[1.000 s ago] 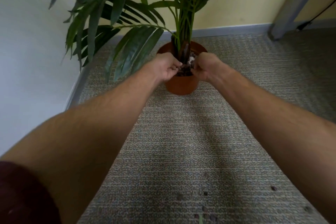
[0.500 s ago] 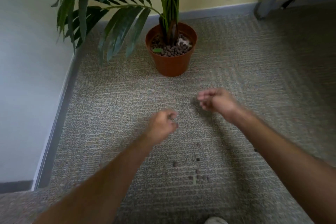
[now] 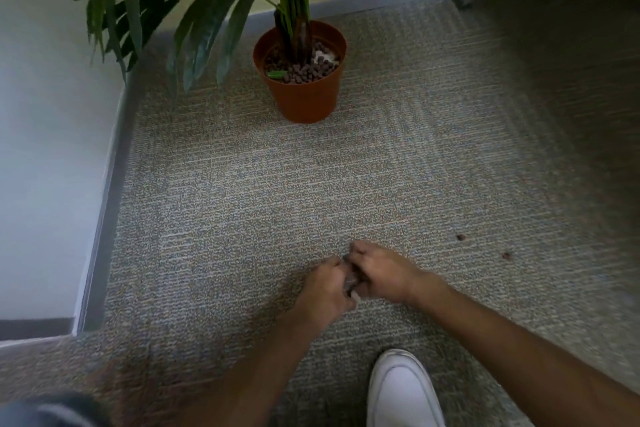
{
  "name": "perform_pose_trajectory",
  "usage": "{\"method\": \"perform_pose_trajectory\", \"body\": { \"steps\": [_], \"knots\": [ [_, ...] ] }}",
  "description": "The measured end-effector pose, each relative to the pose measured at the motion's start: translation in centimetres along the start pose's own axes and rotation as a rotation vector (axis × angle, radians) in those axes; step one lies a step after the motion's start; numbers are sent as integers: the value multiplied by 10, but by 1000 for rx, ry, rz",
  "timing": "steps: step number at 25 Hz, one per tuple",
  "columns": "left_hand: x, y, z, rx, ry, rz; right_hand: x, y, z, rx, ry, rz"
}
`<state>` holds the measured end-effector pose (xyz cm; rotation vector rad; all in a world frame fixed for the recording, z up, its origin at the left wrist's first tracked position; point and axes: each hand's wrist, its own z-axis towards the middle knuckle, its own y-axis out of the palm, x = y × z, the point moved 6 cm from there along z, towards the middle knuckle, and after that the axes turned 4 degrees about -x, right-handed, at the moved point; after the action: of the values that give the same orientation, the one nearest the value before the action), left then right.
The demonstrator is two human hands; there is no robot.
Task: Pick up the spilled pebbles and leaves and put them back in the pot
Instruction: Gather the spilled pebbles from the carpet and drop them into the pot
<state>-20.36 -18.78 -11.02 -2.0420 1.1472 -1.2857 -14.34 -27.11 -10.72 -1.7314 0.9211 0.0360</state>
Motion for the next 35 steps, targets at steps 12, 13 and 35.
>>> {"method": "perform_pose_trajectory", "body": {
  "steps": [12,13,35],
  "knots": [
    [14,17,-5,216,-125,-60,2,25,-36,258,284,214],
    [15,17,-5,234,-147,-60,3,23,-36,276,314,256],
    [0,17,5,271,-157,-406,28,35,-35,275,605,1485]
  ]
}}
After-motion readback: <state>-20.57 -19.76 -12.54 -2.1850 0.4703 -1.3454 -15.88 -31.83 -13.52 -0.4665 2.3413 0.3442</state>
